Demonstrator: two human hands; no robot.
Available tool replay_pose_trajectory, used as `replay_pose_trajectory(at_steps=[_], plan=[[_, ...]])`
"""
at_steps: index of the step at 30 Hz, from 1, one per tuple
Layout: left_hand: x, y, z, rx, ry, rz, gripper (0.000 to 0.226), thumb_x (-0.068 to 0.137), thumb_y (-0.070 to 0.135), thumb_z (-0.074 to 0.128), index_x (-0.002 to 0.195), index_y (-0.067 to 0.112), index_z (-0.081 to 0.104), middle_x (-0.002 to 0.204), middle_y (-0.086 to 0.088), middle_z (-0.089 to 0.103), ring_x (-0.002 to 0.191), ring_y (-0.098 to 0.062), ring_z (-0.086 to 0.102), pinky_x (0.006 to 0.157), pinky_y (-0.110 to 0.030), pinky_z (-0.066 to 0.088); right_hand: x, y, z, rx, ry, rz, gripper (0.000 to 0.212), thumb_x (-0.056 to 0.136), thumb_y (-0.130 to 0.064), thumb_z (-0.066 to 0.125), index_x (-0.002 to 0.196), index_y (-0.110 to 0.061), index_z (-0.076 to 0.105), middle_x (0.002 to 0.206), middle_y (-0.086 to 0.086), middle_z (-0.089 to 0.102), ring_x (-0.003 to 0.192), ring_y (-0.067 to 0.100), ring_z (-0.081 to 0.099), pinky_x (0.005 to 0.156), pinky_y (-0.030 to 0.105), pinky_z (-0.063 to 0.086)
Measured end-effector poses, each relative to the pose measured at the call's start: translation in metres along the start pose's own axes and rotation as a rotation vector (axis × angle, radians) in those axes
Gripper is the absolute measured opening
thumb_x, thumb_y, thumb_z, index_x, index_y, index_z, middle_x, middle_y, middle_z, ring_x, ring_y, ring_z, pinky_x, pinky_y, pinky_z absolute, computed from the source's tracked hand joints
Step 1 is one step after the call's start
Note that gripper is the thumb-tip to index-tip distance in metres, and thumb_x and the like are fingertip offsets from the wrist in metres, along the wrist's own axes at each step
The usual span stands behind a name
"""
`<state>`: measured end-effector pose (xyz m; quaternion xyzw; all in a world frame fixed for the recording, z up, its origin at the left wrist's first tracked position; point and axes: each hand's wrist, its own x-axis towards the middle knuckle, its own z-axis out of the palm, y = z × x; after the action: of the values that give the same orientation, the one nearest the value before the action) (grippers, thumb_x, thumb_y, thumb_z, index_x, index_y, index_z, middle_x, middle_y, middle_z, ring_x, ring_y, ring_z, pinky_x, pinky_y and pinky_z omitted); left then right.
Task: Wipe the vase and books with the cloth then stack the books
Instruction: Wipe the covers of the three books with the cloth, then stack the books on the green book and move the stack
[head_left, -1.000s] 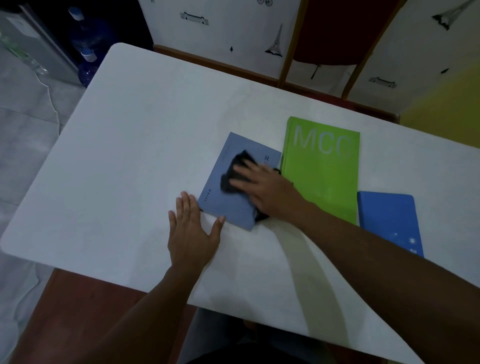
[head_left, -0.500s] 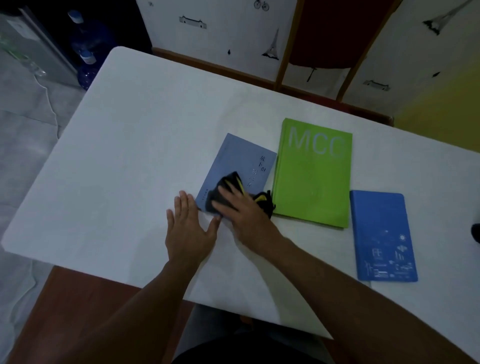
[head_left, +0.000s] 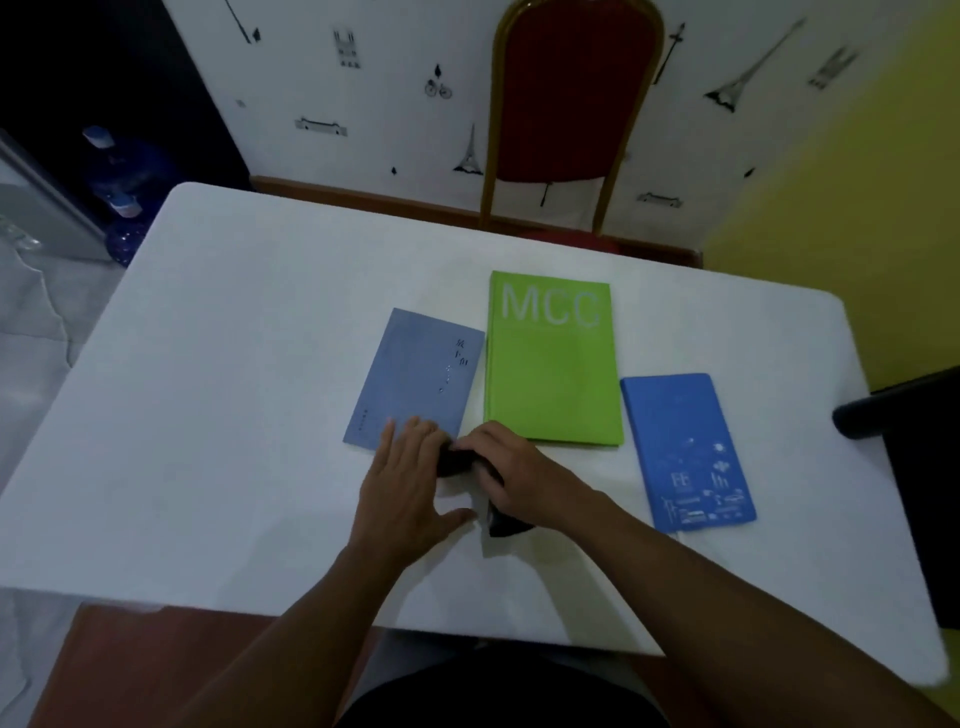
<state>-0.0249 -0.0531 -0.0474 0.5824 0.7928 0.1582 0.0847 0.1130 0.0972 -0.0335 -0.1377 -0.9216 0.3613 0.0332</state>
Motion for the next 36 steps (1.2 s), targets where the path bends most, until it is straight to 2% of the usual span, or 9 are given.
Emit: replay_pose_trajectory(at_steps=[3,7,11,16,21,24,27,32,36], plan=[[0.016,0.026,-0.004,-0.051,0.044,0.085,0.040,0.072,0.032,0.087,0.095,0.015,0.059,0.088,-0.001,0.061,0.090,-0.023,0.060,0.120,-0.050,0.030,-0.017,0.000,-0.019,0.062,-0.055,0.096,0.040,0.083,-0.012,0.072,0.119,-0.016,0.055,0.115,0.000,0.045,0.100,0.014,0.051,0.087,0.036,0.052],[0.038,0.049,-0.009,0.015,-0.104,0.242,0.026,0.071,-0.003,0.078,0.077,0.017,0.063,0.067,-0.001,0.068,0.064,-0.022,0.068,0.110,-0.047,0.047,-0.049,0.010,-0.038,0.083,-0.146,0.234,0.055,0.078,-0.011,0.078,0.119,-0.024,0.044,0.117,-0.004,0.041,0.099,0.011,0.045,0.081,0.026,0.048],[0.050,0.063,-0.013,0.084,-0.231,0.356,0.024,0.076,-0.004,0.071,0.087,0.016,0.066,0.077,-0.004,0.071,0.071,-0.023,0.069,0.112,-0.043,0.045,-0.080,0.018,-0.053,0.022,-0.145,0.346,0.051,0.084,-0.008,0.068,0.123,-0.031,0.045,0.118,-0.008,0.045,0.101,0.018,0.054,0.082,0.040,0.054],[0.057,0.078,-0.031,0.170,-0.141,0.369,0.023,0.077,0.014,0.082,0.094,0.016,0.065,0.081,-0.002,0.067,0.071,-0.020,0.065,0.080,-0.037,0.058,-0.096,0.032,-0.066,-0.261,0.049,0.271,0.065,0.081,0.005,0.060,0.142,-0.019,0.055,0.136,0.005,0.061,0.113,0.031,0.062,0.086,0.043,0.057],[0.026,0.063,-0.028,0.076,-0.142,0.325,0.018,0.092,0.022,0.066,0.108,0.017,0.064,0.112,-0.003,0.068,0.095,-0.019,0.065,0.093,-0.038,0.054,-0.121,0.031,-0.053,-0.260,0.230,0.255,0.062,0.076,0.007,0.061,0.134,-0.013,0.067,0.134,0.008,0.069,0.121,0.029,0.067,0.095,0.043,0.059],[-0.007,0.051,-0.004,0.129,-0.280,0.359,0.030,0.102,0.038,0.042,0.111,0.019,0.063,0.127,-0.005,0.064,0.124,-0.022,0.058,0.118,-0.045,0.030,-0.149,0.022,-0.024,-0.285,0.145,0.229,0.042,0.067,-0.020,0.069,0.107,-0.017,0.080,0.106,0.003,0.079,0.098,0.027,0.075,0.084,0.035,0.059],[-0.024,0.054,0.015,0.141,-0.330,0.301,0.047,0.105,0.045,0.030,0.121,0.017,0.065,0.144,-0.008,0.058,0.142,-0.025,0.046,0.120,-0.048,0.019,-0.163,0.011,0.001,-0.249,0.234,0.262,0.034,0.067,-0.044,0.073,0.085,-0.017,0.081,0.090,0.001,0.079,0.089,0.024,0.073,0.083,0.032,0.055],[-0.023,0.074,0.029,0.115,-0.368,0.241,0.055,0.105,0.037,0.026,0.145,0.009,0.052,0.159,-0.012,0.038,0.146,-0.030,0.039,0.117,-0.047,0.020,-0.141,0.026,0.029,-0.323,0.227,0.292,0.051,0.093,-0.035,0.057,0.138,-0.012,0.061,0.151,0.009,0.054,0.144,0.029,0.044,0.118,0.046,0.038],[-0.025,0.076,0.041,0.164,-0.424,0.185,0.071,0.107,0.041,0.005,0.146,0.001,0.049,0.157,-0.019,0.037,0.143,-0.034,0.043,0.118,-0.049,0.010,-0.138,0.043,0.030,-0.420,0.016,0.311,0.064,0.101,-0.038,0.039,0.158,-0.011,0.032,0.168,0.008,0.027,0.155,0.028,0.026,0.124,0.051,0.028]])
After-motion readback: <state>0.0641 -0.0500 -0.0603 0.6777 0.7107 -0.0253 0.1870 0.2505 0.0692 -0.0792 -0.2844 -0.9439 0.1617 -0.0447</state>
